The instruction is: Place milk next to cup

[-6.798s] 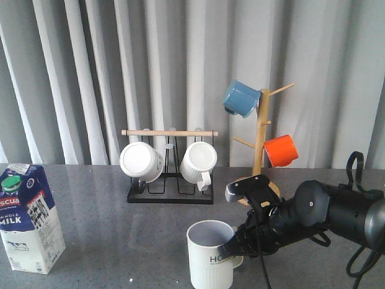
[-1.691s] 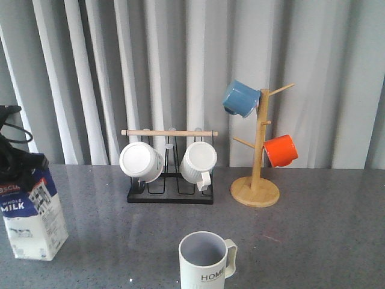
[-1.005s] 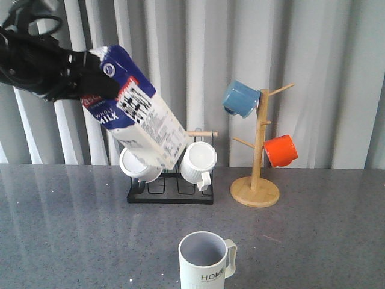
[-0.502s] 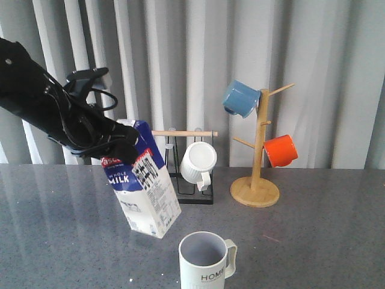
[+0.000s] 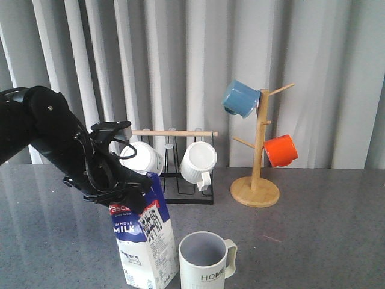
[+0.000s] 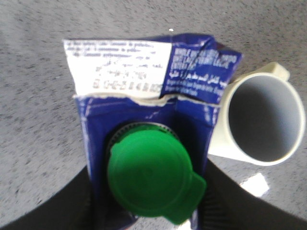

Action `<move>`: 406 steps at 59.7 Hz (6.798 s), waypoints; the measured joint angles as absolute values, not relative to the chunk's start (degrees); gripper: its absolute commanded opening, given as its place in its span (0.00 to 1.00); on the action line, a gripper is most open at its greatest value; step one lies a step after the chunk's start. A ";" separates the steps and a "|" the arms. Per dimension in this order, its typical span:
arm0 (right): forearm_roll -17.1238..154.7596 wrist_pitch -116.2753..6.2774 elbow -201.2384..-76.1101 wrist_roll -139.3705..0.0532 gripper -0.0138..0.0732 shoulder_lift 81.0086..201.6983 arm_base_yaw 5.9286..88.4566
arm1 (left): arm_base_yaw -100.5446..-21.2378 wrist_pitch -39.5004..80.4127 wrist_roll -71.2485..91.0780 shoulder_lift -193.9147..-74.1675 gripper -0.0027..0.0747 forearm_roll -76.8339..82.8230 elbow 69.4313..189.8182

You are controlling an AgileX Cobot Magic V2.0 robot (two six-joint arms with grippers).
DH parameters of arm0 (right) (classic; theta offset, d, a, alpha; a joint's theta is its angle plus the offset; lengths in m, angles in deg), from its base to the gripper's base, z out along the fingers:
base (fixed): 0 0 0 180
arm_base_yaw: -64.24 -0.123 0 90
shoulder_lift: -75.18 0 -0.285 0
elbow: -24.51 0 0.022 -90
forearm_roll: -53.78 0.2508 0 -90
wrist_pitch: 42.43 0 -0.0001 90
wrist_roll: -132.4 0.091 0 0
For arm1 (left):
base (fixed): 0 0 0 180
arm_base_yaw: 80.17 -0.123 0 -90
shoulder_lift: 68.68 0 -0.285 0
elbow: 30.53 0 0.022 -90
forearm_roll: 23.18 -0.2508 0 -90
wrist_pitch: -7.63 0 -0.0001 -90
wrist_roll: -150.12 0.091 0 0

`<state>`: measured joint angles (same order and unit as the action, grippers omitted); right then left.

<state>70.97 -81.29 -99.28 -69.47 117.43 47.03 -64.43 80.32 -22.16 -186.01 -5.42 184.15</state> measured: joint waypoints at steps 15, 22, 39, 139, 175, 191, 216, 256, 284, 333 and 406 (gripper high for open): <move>70.97 -81.34 -99.28 -69.47 0.15 117.43 47.03 | -64.18 78.96 -22.59 -186.87 0.04 -4.68 184.20; 70.97 -81.41 -99.28 -69.47 0.15 117.43 47.03 | -64.18 78.66 -22.59 -186.93 0.04 -4.54 184.20; 70.97 -81.46 -99.28 -69.47 0.15 117.43 47.03 | -64.18 78.58 -22.59 -186.76 0.11 -4.60 184.20; 70.62 -77.40 -99.28 -67.84 0.15 117.43 47.03 | -64.18 79.67 -24.20 -168.17 0.65 -3.57 184.02; 62.79 -59.28 -99.28 -57.35 0.15 117.43 47.03 | -64.18 80.32 -24.47 -134.53 0.02 -18.62 169.06; 62.79 -59.28 -99.28 -57.35 0.15 117.43 47.03 | -64.18 74.98 -25.96 -121.99 0.02 -18.49 155.42; 62.73 -59.12 -99.28 -57.31 0.15 117.43 47.03 | -64.18 75.91 -25.79 -118.13 0.03 -18.55 151.54; 62.66 -59.07 -99.22 -57.31 0.15 117.43 47.03 | -70.72 5.42 -28.19 -86.98 0.03 -25.68 79.85; 62.66 -59.17 -99.22 -57.31 0.15 117.43 47.03 | -82.43 8.43 -33.32 -75.78 0.03 -25.50 70.96; 62.66 -59.77 -99.22 -57.31 0.15 117.43 47.03 | -82.43 8.16 -33.33 -75.78 0.03 -25.50 70.96; 48.66 -50.64 -76.66 -40.47 0.15 82.30 66.95 | -82.43 8.11 -33.44 -75.78 0.03 -25.50 70.96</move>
<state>48.66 -50.64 -76.66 -40.47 82.30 66.95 -82.43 8.11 -33.44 -75.78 -25.50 70.96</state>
